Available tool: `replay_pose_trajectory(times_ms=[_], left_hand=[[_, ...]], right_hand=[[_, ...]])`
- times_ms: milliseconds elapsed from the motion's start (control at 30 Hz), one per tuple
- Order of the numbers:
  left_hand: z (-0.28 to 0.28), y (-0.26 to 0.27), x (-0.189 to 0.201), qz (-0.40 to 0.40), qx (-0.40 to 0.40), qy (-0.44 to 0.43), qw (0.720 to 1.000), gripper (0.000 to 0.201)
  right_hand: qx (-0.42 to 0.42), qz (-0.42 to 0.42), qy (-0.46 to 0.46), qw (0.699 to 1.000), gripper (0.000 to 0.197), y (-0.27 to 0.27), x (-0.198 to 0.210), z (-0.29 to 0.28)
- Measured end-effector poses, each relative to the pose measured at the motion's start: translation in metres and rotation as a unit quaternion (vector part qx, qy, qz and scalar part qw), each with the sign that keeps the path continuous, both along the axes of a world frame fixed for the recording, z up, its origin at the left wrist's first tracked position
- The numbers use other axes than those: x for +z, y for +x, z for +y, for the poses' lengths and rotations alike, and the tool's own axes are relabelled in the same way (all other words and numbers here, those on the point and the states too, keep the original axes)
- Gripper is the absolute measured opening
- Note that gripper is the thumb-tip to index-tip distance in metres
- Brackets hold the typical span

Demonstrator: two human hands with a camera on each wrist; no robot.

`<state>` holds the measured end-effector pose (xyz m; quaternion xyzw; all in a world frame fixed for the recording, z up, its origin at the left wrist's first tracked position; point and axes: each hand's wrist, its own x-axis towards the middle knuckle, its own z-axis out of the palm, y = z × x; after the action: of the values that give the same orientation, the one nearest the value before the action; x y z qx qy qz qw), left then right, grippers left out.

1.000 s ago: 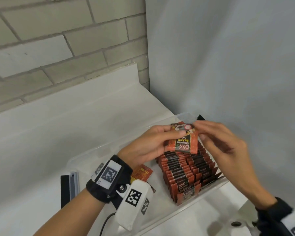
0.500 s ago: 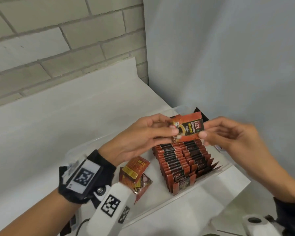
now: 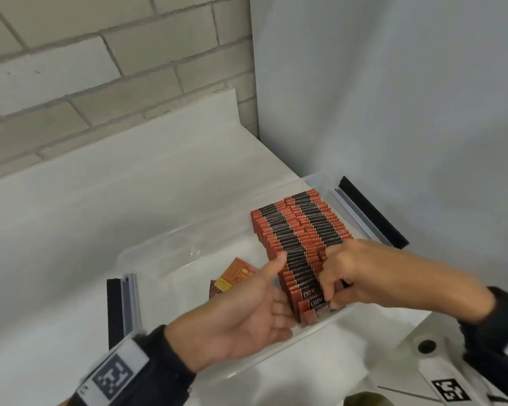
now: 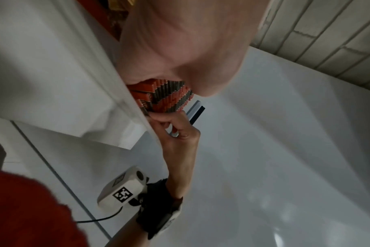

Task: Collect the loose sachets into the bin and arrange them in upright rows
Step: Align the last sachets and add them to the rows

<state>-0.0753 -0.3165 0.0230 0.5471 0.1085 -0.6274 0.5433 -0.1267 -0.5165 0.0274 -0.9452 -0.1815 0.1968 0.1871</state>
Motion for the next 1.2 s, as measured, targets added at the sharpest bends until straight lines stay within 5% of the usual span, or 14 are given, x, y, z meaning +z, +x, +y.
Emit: replay_pose_trajectory(times_ms=[300, 467, 733, 933, 1100, 1200], left_hand=[[0.001, 0.007, 0.001, -0.025, -0.036, 0.008, 0.999, 0.085], [0.015, 0.034, 0.016, -0.168, -0.062, 0.078, 0.981, 0.01], [0.026, 0.076, 0.009, -0.296, -0.257, 0.21, 0.896, 0.057], [0.026, 0.074, -0.005, -0.384, -0.382, 0.243, 0.805, 0.048], [0.028, 0.07, -0.014, -0.437, -0.453, 0.264, 0.731, 0.046], [0.029, 0.066, -0.017, -0.406, -0.456, 0.237, 0.756, 0.054]], right_hand=[[-0.012, 0.037, 0.033, 0.999, 0.006, 0.003, -0.003, -0.003], [-0.038, 0.065, 0.087, 0.993, 0.009, 0.007, 0.003, -0.008], [-0.137, -0.019, 0.18, 0.974, 0.007, 0.009, 0.021, 0.006], [-0.134, -0.012, 0.171, 0.976, 0.009, 0.017, 0.016, 0.039], [-0.111, 0.078, 0.119, 0.984, 0.041, 0.025, 0.011, 0.082], [-0.084, 0.107, 0.057, 0.989, 0.048, 0.03, 0.004, 0.104]])
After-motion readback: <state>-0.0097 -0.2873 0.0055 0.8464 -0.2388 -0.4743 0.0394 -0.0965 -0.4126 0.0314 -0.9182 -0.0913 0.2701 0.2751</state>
